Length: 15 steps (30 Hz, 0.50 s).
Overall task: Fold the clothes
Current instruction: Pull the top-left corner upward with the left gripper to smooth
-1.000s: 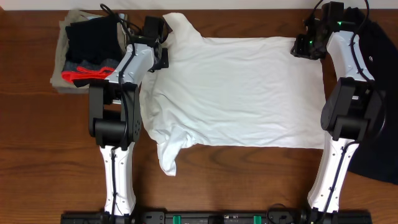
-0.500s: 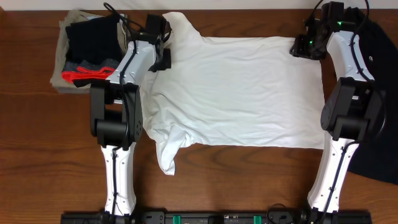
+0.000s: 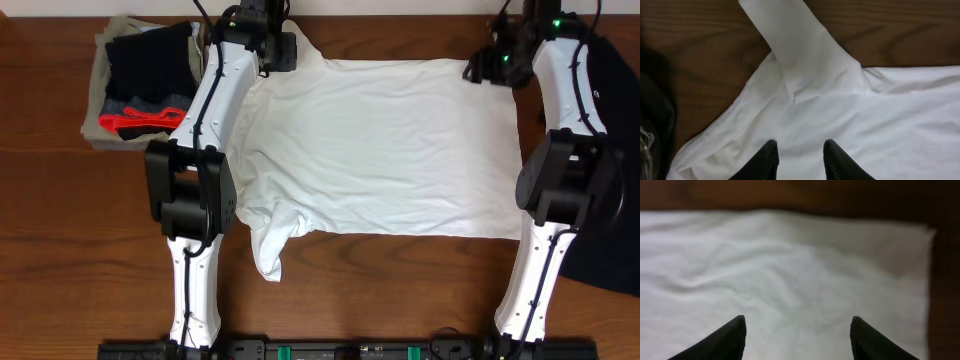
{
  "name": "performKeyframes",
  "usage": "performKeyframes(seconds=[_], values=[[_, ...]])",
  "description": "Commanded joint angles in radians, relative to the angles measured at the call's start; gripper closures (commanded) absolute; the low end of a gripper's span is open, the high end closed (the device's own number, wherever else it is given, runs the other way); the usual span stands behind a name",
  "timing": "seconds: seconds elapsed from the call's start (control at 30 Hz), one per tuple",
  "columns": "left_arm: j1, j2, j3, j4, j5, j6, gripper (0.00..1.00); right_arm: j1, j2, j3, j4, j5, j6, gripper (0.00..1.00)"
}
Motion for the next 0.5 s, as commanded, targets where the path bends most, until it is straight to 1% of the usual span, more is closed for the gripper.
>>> performKeyframes(seconds=[0.0, 0.17, 0.27, 0.33, 0.47], values=[[0.002, 0.040, 0.013, 0.045, 0.010, 0.006, 0.67, 0.009, -0.026, 0.071, -0.022, 0.037, -0.034, 0.36], [0.002, 0.129, 0.013, 0.159, 0.010, -0.006, 0.67, 0.009, -0.026, 0.095, -0.055, 0.037, -0.046, 0.36], [0.002, 0.178, 0.013, 0.191, 0.010, -0.014, 0.57, 0.009, -0.026, 0.095, -0.070, 0.042, -0.048, 0.36], [0.002, 0.210, 0.013, 0.212, 0.009, -0.035, 0.46, 0.009, -0.026, 0.095, -0.074, 0.045, -0.051, 0.37], [0.001, 0.252, 0.012, 0.251, 0.010, -0.079, 0.42, 0.009, -0.026, 0.095, -0.080, 0.048, -0.051, 0.36]])
